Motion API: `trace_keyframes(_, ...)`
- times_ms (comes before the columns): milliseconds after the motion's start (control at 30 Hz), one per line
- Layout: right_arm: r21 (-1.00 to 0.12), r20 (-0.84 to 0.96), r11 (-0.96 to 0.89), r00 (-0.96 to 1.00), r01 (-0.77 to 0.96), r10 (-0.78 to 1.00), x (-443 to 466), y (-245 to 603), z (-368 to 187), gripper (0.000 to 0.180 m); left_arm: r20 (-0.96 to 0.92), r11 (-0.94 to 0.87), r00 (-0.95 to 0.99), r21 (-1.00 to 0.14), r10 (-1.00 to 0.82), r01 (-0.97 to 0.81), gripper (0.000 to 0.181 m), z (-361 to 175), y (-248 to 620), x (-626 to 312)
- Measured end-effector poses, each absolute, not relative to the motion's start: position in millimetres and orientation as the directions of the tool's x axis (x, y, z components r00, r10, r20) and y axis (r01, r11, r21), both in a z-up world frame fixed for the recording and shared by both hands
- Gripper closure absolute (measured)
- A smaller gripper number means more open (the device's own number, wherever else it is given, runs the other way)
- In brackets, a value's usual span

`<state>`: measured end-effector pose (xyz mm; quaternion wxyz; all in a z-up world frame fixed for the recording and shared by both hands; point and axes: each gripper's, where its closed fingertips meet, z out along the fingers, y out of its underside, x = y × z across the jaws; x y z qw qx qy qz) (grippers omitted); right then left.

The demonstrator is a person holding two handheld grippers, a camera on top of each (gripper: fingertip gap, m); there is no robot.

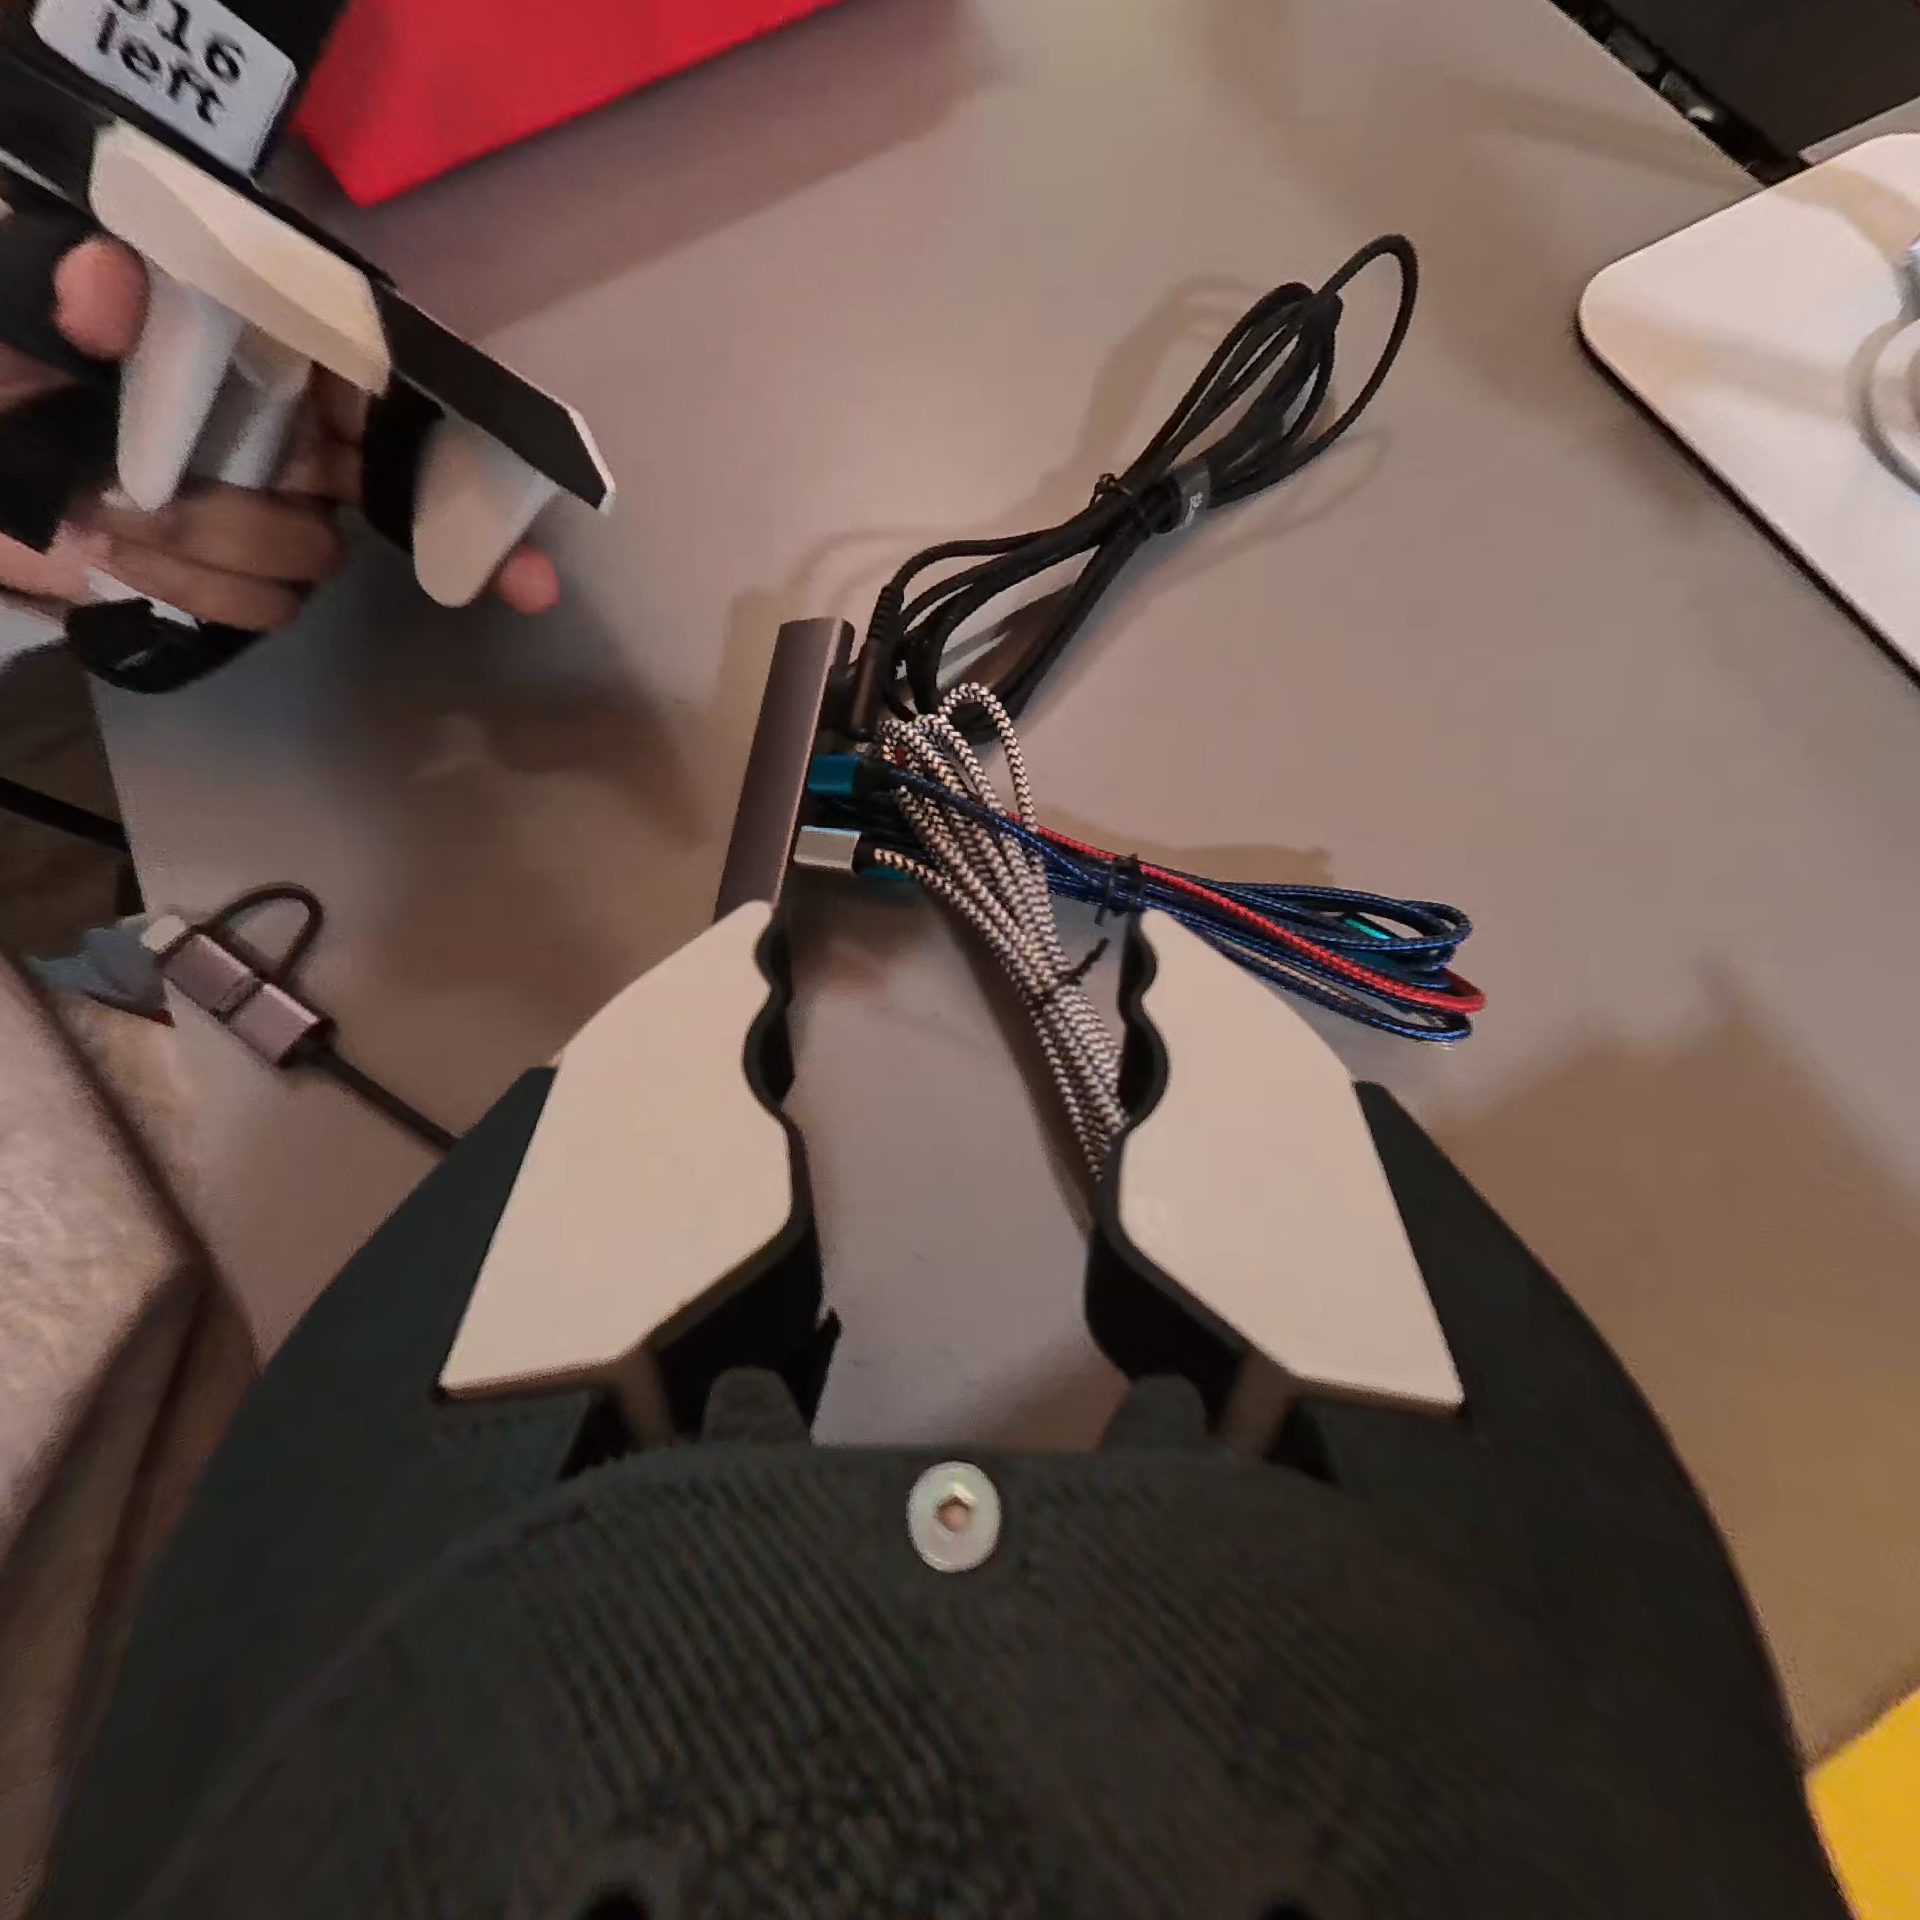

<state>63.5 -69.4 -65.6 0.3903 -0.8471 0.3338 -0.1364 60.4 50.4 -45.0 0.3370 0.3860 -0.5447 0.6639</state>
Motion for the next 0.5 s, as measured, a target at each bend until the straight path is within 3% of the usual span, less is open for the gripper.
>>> trace_keyframes(167, -0.621, 0.213, -0.692, 0.77, -0.369, -0.602, 75.0, -90.9, -91.1, 0.109, 0.871, -0.151, -0.491, -0.484, 0.009, -0.862, 0.137, -49.2, 47.1, 57.0)
trace_keyframes(267, -0.578, 0.249, -0.736, 0.784, -0.352, -0.569, 85.0, -97.8, -102.2, 0.103, 0.856, -0.134, -0.517, -0.513, -0.012, -0.848, 0.136, -51.8, 44.9, 55.6)
trace_keyframes(367, -0.554, 0.298, -0.807, 0.857, -0.203, -0.421, 91.1, -82.4, -99.3, 0.078, 0.831, -0.132, -0.554, -0.555, -0.048, -0.821, 0.129, -53.9, 39.8, 56.1)
trace_keyframes(500, -0.31, 0.411, -0.951, 0.904, 0.017, -0.118, 108.1, -75.8, -107.2, 0.07, 0.796, -0.158, -0.59, -0.605, -0.135, -0.78, 0.108, -52.4, 30.3, 73.6)
